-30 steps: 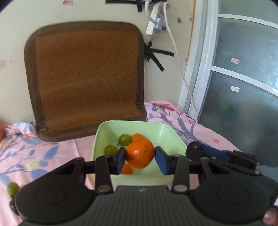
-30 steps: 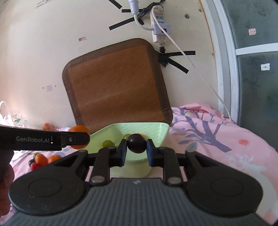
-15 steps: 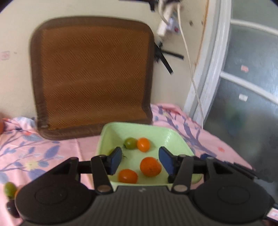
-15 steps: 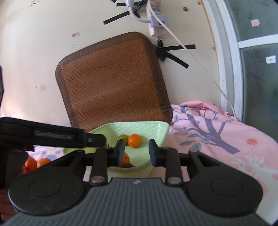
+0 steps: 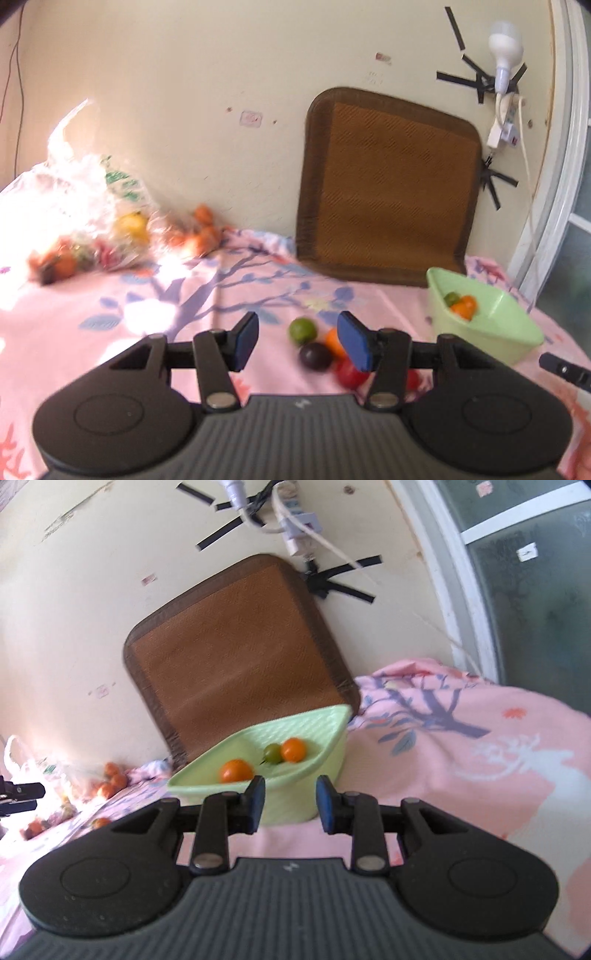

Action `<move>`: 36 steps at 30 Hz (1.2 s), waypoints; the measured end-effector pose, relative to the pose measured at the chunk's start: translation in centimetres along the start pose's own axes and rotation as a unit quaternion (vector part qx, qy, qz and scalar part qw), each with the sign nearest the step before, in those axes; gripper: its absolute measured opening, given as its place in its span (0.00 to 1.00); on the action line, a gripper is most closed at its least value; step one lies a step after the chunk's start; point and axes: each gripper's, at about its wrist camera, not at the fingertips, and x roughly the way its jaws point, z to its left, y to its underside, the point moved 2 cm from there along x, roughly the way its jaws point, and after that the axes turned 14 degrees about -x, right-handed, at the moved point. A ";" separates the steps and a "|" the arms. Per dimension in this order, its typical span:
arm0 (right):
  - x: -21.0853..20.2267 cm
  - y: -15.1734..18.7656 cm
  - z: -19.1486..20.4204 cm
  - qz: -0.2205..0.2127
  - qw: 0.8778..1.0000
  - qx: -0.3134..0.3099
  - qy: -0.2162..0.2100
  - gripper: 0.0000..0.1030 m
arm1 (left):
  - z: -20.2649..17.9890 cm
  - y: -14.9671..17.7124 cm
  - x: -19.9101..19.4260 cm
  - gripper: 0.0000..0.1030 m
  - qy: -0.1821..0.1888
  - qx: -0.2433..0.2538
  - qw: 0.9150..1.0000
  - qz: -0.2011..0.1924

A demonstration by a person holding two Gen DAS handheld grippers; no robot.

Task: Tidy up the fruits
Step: 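Withdraw both tools from the basket toward the remaining fruit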

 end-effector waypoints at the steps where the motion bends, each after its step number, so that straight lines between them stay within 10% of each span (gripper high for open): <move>1: 0.0 0.1 0.7 0.006 1.000 -0.005 -0.009 0.32 | 0.1 0.4 0.1 0.47 -0.001 0.000 1.000 0.003; 16: 1.1 1.5 6.3 0.071 0.993 -0.020 -0.097 0.32 | -2.4 5.5 0.7 0.45 0.079 0.048 0.995 0.040; 36: 1.1 1.6 6.8 0.077 0.991 -0.028 -0.103 0.32 | -2.0 5.3 0.4 0.45 0.077 0.038 0.996 0.026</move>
